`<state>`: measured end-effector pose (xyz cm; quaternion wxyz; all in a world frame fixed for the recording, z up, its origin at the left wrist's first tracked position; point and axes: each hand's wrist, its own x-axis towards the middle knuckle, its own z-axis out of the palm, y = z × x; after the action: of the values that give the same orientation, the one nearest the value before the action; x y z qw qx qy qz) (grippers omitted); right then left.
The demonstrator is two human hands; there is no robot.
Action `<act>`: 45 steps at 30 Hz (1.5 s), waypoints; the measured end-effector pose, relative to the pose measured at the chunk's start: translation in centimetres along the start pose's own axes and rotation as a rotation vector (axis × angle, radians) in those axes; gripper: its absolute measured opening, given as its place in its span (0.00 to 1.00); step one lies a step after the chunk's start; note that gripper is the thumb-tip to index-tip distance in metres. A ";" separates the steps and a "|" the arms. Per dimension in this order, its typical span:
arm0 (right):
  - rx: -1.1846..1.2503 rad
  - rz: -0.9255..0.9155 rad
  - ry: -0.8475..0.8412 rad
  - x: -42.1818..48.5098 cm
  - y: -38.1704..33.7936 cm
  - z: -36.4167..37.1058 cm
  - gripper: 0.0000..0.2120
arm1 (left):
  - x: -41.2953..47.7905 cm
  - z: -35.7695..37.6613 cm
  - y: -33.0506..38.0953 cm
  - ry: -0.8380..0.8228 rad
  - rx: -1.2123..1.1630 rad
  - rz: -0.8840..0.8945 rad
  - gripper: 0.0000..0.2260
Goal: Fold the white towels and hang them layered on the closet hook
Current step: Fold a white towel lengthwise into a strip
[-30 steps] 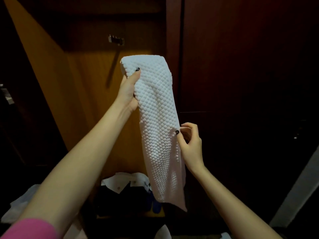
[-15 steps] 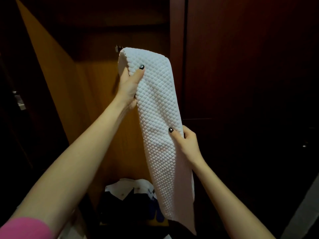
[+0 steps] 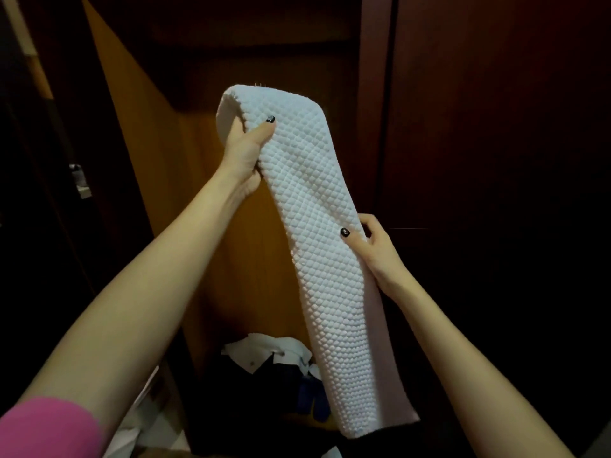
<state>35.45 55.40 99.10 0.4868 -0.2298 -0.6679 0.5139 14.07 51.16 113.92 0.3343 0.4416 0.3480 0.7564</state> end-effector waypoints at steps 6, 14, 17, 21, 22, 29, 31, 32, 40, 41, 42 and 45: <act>-0.256 0.175 -0.188 3.3 -1.8 0.1 0.23 | 1.3 -4.1 0.0 0.178 -0.095 -0.088 0.18; -0.602 0.166 -0.253 10.4 -3.5 2.7 0.30 | 4.2 -9.8 -0.9 0.400 -0.102 0.122 0.25; -0.560 0.084 -0.291 14.0 -4.7 3.6 0.30 | 6.4 -12.0 -0.3 0.458 -0.011 0.191 0.28; -0.547 0.025 -0.329 19.7 -6.2 4.3 0.34 | 10.8 -14.8 0.0 0.465 0.052 0.248 0.29; -0.543 0.013 -0.304 21.3 -6.3 4.6 0.30 | 12.2 -15.2 0.0 0.461 0.048 0.258 0.29; -0.467 -0.104 0.004 34.3 -7.7 6.6 0.21 | 25.1 -17.0 0.6 0.454 -0.044 0.310 0.28; -0.453 -0.121 0.059 37.9 -8.4 7.0 0.22 | 28.8 -17.0 0.7 0.444 -0.072 0.319 0.28; -0.437 -0.128 0.073 39.6 -8.9 7.2 0.21 | 30.6 -16.9 0.9 0.436 -0.088 0.320 0.28; -0.287 -0.114 0.202 51.3 -11.7 7.0 0.14 | 43.4 -17.3 0.8 0.385 -0.051 0.292 0.47; -0.283 -0.092 0.194 52.6 -11.5 7.1 0.13 | 44.7 -17.4 0.4 0.392 -0.048 0.277 0.47; -0.287 -0.070 0.188 53.8 -11.2 7.2 0.13 | 45.8 -17.5 0.0 0.406 -0.047 0.256 0.47; -0.334 -0.021 0.180 57.3 -10.4 7.5 0.13 | 48.5 -18.0 -1.7 0.436 -0.060 0.181 0.47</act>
<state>6.76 94.38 132.28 0.5048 -0.3455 -0.7001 0.3683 -20.56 87.36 127.05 0.1948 0.2873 0.3483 0.8707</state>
